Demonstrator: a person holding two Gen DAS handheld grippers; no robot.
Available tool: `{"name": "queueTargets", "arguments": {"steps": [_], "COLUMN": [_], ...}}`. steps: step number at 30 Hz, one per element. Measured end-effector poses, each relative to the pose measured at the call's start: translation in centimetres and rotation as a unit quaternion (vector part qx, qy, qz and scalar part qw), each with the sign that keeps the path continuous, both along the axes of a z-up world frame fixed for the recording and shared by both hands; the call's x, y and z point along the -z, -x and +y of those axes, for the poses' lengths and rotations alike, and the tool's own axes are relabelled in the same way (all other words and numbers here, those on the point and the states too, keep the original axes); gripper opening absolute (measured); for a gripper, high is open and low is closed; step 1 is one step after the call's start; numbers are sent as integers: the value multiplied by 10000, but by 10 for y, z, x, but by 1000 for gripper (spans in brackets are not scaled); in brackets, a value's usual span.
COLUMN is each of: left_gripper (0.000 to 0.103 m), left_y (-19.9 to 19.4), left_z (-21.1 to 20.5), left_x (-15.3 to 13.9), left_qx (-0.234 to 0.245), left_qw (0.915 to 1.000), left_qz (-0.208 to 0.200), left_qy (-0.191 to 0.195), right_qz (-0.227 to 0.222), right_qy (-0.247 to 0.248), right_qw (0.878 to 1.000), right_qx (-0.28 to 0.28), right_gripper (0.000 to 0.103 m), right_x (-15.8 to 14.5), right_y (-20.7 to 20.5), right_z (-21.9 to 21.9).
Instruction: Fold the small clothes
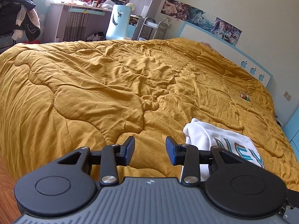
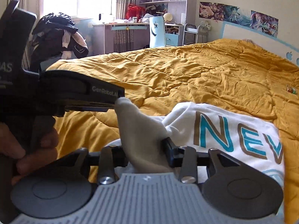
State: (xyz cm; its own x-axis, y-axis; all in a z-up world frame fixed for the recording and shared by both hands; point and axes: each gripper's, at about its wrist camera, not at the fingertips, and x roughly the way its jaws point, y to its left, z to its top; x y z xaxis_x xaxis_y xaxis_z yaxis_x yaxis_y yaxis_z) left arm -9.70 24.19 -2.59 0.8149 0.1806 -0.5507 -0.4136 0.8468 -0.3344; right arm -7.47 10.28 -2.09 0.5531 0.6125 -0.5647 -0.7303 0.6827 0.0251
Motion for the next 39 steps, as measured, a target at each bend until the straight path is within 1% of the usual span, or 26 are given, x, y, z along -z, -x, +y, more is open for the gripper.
{"name": "queueTargets", "arguments": {"steps": [3,6,8,9,10,12,14,16,20,21,22,23,24,25,26,27,29,30,31,32,33,34,35,36,39], "left_gripper": [44,44,44,44,44,44,44,44,44,39,31,25,7,0,0,0,0,0,0,0,0,0,0,0,2], "left_y": [2,0,-4,-6,-8,-10,-13,-12,-12,-12,-10,-8,-6,-4,-1,1,4,5,4,1,-2,-3,-5,-3,0], "left_z": [0,-2,-4,-5,-6,-11,-16,-21,-32,-36,-39,-42,-43,-45,-48,-50,-57,-63,-70,-75,-76,-75,-70,-66,-61], "left_x": [-4,-10,-15,-17,-20,-24,-28,-32,-39,-40,-41,-42,-42,-41,-40,-39,-35,-32,-28,-19,-10,-2,8,17,24], "left_qx": [-61,-79,-5,31,59,85,131,213,397,500,586,722,857,1042,1264,1411,1705,1833,1943,2061,2063,1986,1914,1856,1872], "left_qw": [9999,9996,9994,9992,9989,9983,9975,9971,9961,9959,9959,9957,9951,9939,9916,9897,9850,9825,9800,9770,9766,9783,9795,9801,9797], "left_qz": [-22,49,179,232,267,333,437,425,425,375,305,176,84,-9,-106,-148,-170,-115,-13,201,414,530,628,697,706], "left_qy": [-101,-256,-297,-329,-383,-470,-534,-588,-671,-655,-622,-554,-478,-366,-247,-181,-194,-310,-440,-511,-438,-266,-14,82,89], "right_qz": [341,829,1401,1577,1662,1595,1446,1243,1079,1041,990,930,884,872,884,891,850,844,846,850,867,921,976,1048,1179], "right_qy": [-314,-776,-1307,-1530,-1762,-1922,-1909,-1889,-1915,-1878,-1823,-1773,-1737,-1712,-1702,-1681,-1636,-1611,-1562,-1516,-1480,-1425,-1365,-1260,-956], "right_qw": [9986,9923,9784,9718,9665,9662,9705,9741,9744,9749,9757,9764,9767,9760,9754,9752,9760,9768,9781,9793,9802,9809,9812,9819,9840], "right_qx": [-244,-503,-776,-860,-846,-636,-294,-41,463,589,705,812,902,1021,1084,1133,1159,1128,1080,1035,993,956,952,947,930], "right_gripper": [35,35,34,34,34,34,34,33,33,33,32,28,25,16,6,2,0,0,0,0,0,0,0,0,0], "right_x": [-2,-6,-9,-11,-15,-21,-29,-34,-36,-35,-34,-33,-32,-30,-28,-25,-22,-21,-18,-15,-11,-5,0,9,25], "right_y": [1,-1,-4,-6,-4,-4,-4,-3,-3,-2,-2,-1,-1,-1,-2,-3,-2,-2,-1,-1,0,-1,-1,-2,-1], "right_z": [-8,-25,-44,-51,-62,-75,-89,-104,-131,-138,-141,-145,-148,-152,-155,-156,-158,-158,-157,-155,-153,-151,-150,-147,-145]}}
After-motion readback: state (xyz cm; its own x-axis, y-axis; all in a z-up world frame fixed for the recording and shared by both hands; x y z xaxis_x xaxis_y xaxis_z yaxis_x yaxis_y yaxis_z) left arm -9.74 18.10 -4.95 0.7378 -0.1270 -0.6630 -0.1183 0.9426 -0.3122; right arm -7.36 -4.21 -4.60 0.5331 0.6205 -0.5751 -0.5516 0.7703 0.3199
